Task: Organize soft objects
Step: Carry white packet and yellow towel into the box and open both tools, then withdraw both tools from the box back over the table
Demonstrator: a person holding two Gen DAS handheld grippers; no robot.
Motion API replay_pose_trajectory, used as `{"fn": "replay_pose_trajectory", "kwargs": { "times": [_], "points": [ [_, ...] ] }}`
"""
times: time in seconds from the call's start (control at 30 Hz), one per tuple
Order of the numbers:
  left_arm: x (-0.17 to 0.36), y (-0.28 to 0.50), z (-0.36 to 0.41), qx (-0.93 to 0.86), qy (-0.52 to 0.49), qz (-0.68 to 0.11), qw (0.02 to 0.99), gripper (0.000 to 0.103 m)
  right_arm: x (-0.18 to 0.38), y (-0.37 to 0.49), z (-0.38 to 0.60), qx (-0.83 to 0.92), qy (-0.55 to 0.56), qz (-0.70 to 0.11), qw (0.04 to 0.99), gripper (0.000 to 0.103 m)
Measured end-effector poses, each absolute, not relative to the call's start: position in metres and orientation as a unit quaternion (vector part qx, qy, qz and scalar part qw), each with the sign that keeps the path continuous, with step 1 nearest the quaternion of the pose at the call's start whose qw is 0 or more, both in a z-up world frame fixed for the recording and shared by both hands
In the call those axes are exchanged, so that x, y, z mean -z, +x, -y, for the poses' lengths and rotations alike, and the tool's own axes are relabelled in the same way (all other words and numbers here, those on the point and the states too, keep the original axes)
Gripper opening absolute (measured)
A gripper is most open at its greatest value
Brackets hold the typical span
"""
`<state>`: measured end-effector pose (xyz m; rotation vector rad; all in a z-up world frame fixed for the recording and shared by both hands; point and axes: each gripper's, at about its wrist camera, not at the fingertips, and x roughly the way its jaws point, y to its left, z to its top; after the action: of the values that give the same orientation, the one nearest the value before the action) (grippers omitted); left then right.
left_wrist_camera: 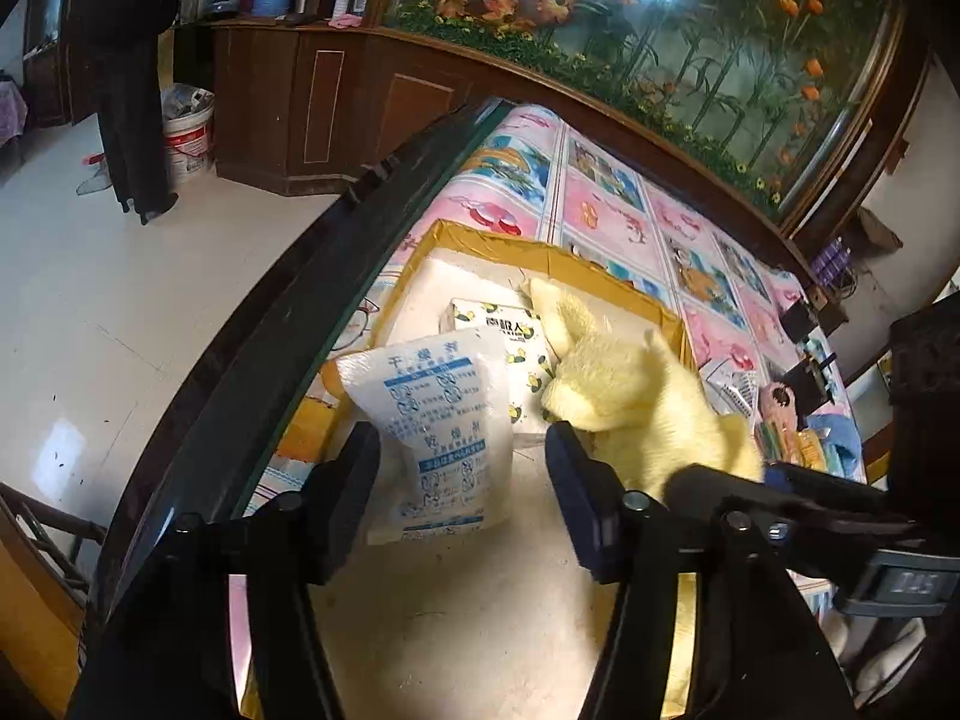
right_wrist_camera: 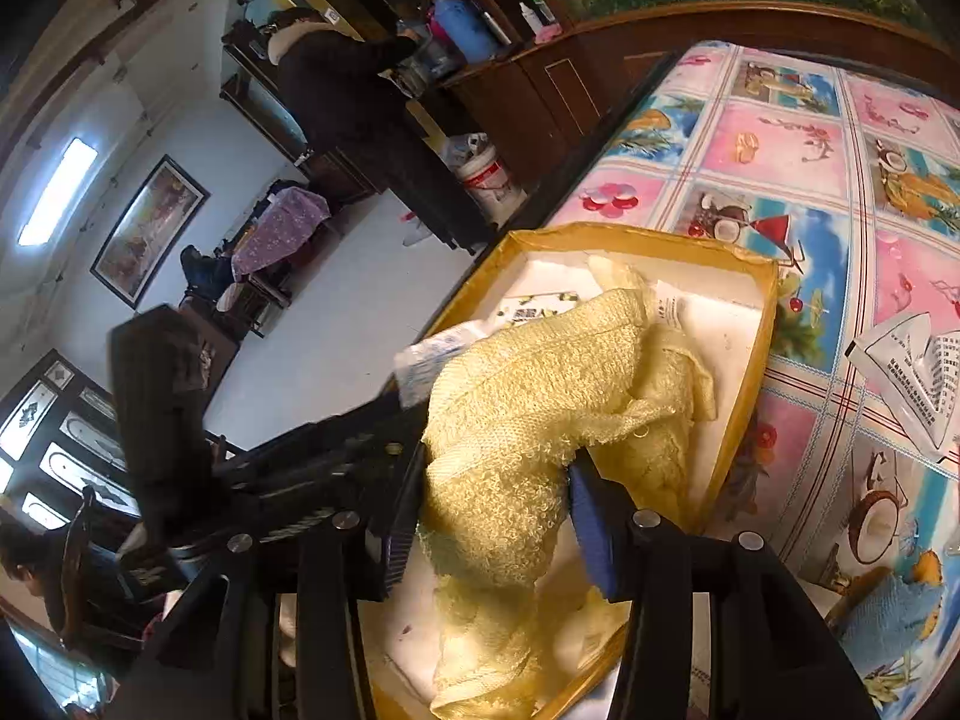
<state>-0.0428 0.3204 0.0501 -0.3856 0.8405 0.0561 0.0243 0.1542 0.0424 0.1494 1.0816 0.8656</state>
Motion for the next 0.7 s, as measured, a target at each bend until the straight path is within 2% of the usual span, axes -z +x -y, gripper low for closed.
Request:
{"fn": "replay_pose_trajectory", "kwargs": {
  "times": [0.1, 0.17, 0.37, 0.5, 0.6, 0.7],
  "points": [
    [-0.062, -0.054, -0.328, -0.025, -0.201, -0.386, 0.9, 0.06, -0.036, 0.027, -0.152, -0.394, 0.072, -0.501, 0.767, 0.05],
    [-0.07, -0.061, -0.328, -0.023, -0.207, -0.376, 0.903, 0.066, -0.04, 0.025, -0.147, -0.397, 0.071, -0.493, 0.771, 0.053],
    [-0.089, -0.076, -0.307, -0.006, -0.195, -0.36, 0.912, 0.066, -0.074, 0.008, -0.111, -0.396, 0.066, -0.449, 0.798, 0.058],
    [-0.103, -0.085, -0.278, 0.023, -0.185, -0.357, 0.915, 0.066, -0.097, -0.009, -0.052, -0.378, 0.077, -0.42, 0.821, 0.061],
    [-0.111, -0.092, -0.249, 0.049, -0.169, -0.356, 0.918, 0.075, -0.111, -0.024, 0.012, -0.342, 0.087, -0.395, 0.848, 0.067],
    [-0.112, -0.091, -0.212, 0.082, -0.141, -0.363, 0.917, 0.075, -0.118, -0.035, 0.08, -0.286, 0.095, -0.375, 0.877, 0.069]
  ]
}}
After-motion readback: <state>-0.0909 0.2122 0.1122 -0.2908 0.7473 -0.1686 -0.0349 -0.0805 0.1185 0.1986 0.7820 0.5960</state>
